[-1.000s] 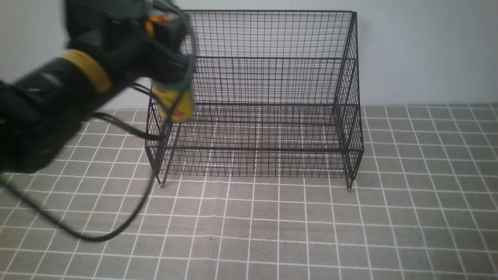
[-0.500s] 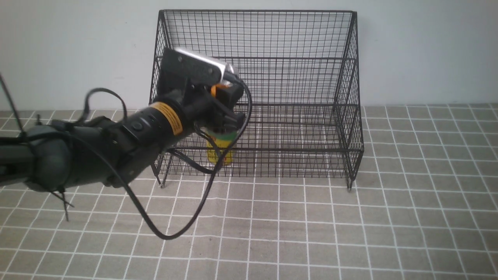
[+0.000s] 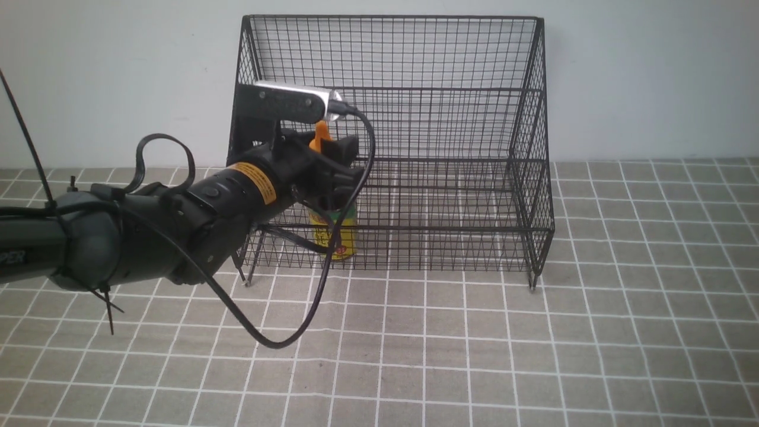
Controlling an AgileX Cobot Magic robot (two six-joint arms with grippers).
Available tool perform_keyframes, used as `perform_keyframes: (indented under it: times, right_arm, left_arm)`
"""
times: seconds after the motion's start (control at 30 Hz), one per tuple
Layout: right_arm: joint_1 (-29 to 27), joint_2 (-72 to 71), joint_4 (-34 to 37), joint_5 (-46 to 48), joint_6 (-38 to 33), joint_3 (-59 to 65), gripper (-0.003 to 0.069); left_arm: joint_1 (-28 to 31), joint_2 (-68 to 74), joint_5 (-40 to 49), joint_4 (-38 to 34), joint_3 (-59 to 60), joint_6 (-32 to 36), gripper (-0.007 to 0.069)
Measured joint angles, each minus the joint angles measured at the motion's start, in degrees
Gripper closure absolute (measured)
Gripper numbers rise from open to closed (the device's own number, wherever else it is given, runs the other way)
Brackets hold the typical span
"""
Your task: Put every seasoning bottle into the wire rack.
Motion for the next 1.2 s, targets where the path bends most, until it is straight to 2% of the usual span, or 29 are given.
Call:
perform_keyframes:
  times: [0.13, 0.27, 0.37, 0.47, 0.5, 0.57, 0.67, 0.8, 1.0, 1.2]
  right_arm:
    - [0.0, 0.0, 0.0, 0.0, 0.0, 0.0, 0.0673]
    - [0.0, 0.0, 0.0, 0.0, -0.2, 0.0, 0.0673]
    - [0.0, 0.0, 0.0, 0.0, -0.2, 0.0, 0.0673]
    - [0.0, 0.0, 0.0, 0.0, -0.4, 0.0, 0.0673]
    - [0.0, 0.0, 0.0, 0.0, -0.4, 0.0, 0.0673]
    - [0.0, 0.0, 0.0, 0.0, -0.4, 0.0, 0.0673]
    - [0.0, 0.0, 0.0, 0.0, -0.4, 0.0, 0.0673]
    - [0.0, 0.0, 0.0, 0.0, -0.4, 0.0, 0.0673]
    - [0.0, 0.0, 0.0, 0.0, -0.5, 0.0, 0.0673]
    - [0.0, 0.0, 0.0, 0.0, -0.5, 0.0, 0.0673]
  left_arm:
    - [0.0, -4.0, 4.9, 0.0, 0.0, 0.4, 0.0169]
    - [0.0, -8.7, 9.4, 0.7, 0.0, 0.4, 0.0184]
    - [0.0, -14.6, 18.6, 1.9, 0.0, 0.4, 0.0245]
    - [0.0, -23.3, 33.6, 2.2, 0.0, 0.4, 0.0358]
    - [0.0, -24.4, 36.1, 2.3, 0.0, 0.4, 0.0376]
    - [0.0, -31.4, 44.8, 2.7, 0.0, 0.5, 0.0502]
    - [0.0, -38.9, 52.7, 2.8, 0.0, 0.5, 0.0601]
    - [0.0, -48.8, 60.4, 2.9, 0.0, 0.5, 0.0631]
    - [0.0, -60.9, 69.1, 3.1, 0.0, 0.5, 0.0631]
    - [0.0, -70.6, 71.4, 2.3, 0.0, -0.7, 0.0631]
